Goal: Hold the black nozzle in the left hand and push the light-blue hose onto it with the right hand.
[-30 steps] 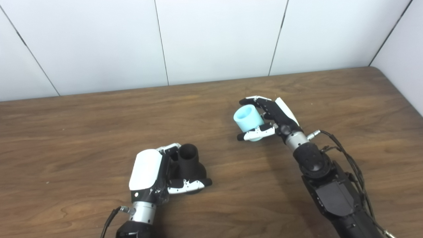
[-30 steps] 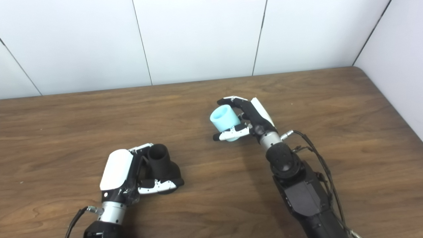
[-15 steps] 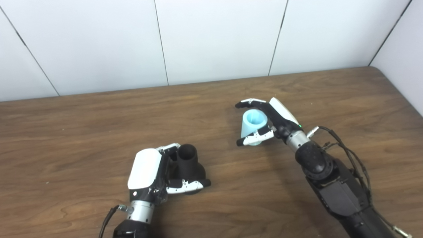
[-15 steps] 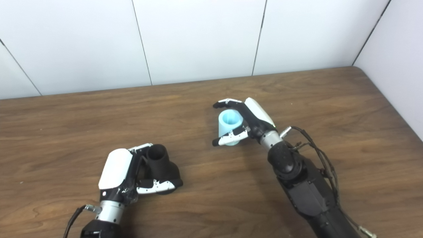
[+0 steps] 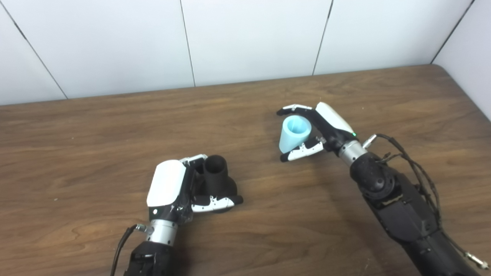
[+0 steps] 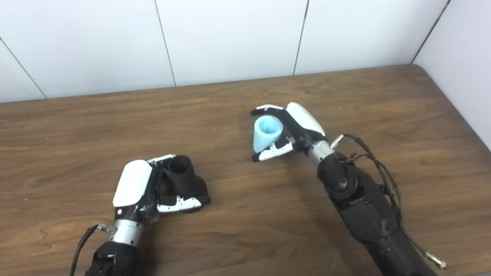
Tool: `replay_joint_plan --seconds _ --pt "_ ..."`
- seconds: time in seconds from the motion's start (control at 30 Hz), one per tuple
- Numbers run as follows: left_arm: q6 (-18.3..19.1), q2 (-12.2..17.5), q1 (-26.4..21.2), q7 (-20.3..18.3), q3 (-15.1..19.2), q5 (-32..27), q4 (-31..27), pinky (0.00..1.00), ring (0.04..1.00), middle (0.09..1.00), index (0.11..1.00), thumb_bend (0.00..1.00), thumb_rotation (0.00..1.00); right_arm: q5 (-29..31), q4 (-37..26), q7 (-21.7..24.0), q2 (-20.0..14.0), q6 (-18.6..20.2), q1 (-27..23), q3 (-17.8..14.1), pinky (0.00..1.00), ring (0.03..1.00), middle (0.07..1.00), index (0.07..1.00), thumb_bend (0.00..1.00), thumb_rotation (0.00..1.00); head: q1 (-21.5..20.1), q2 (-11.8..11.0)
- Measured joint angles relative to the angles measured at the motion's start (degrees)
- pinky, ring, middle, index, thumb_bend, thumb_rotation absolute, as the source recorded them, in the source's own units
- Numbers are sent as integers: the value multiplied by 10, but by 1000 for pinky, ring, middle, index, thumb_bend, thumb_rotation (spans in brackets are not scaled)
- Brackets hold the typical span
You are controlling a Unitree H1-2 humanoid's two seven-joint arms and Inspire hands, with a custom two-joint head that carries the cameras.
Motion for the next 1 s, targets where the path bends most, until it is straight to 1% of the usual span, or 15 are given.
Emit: replay_joint_plan --seconds 0.03,0.1,0.17,0.23,0.3,0.43,0.53,0.57,0.6,0.73,0.77,0.83,0.9,0.93,1.0 --pt "0 0 0 0 0 0 0 602 556 432 506 523 0 -3 -6 1 -2 0 0 -1 778 850 813 764 1000 262 0 0" --pt "0 1 0 0 0 0 0 599 554 428 507 523 0 -3 -20 3 -4 0 -2 -8 779 843 807 758 1000 240 0 0" --pt "0 1 0 1 0 0 0 600 554 427 507 522 0 15 -29 10 -3 2 -5 -25 775 825 795 749 1000 202 -5 0" --pt "0 1 0 1 0 0 0 579 545 423 507 522 0 36 -31 12 2 3 -12 -42 743 802 789 755 1000 228 -5 0" --pt "0 1 0 1 0 0 0 561 536 417 507 521 0 52 -32 14 6 7 -22 -51 719 790 788 757 1000 222 -8 1" --pt "0 0 0 2 -1 0 0 565 543 421 507 522 0 60 -43 30 8 18 -48 -51 733 788 791 736 1000 182 -9 -1" --pt "0 -1 0 3 -2 0 1 566 545 422 507 522 0 50 -60 51 -2 29 -74 -42 747 795 801 729 1000 171 -10 -1" --pt "0 -1 0 3 -2 0 1 564 544 423 507 522 0 50 -64 60 -6 37 -82 -41 737 789 792 715 1000 158 -11 -2" --pt "0 -1 0 3 -2 0 1 556 539 419 507 522 0 49 -73 75 -11 55 -90 -39 729 787 790 709 1000 154 -11 -2" --pt "0 -1 0 4 -2 -1 1 564 539 423 506 522 0 40 -104 159 -55 121 -122 -6 685 760 755 714 1000 148 -11 0" --pt "0 -1 0 4 -2 -1 1 570 540 421 506 522 0 36 -111 178 -68 130 -129 4 677 751 753 720 1000 159 -11 0" --pt "0 -1 1 5 -2 -2 1 574 541 422 505 522 0 20 -117 220 -94 145 -149 27 701 756 753 732 1000 171 -11 0" --pt "0 -2 1 5 -2 -2 1 580 545 426 505 523 0 -2 -119 254 -118 154 -165 57 725 784 778 747 1000 188 -12 2" --pt "0 -2 1 5 -2 -2 1 576 544 425 506 522 0 -14 -125 280 -131 164 -175 76 728 797 796 751 1000 184 -12 1" --pt "0 -2 1 5 -2 -2 1 571 542 424 506 522 0 -33 -136 327 -141 183 -190 93 713 804 813 755 1000 181 -12 3"
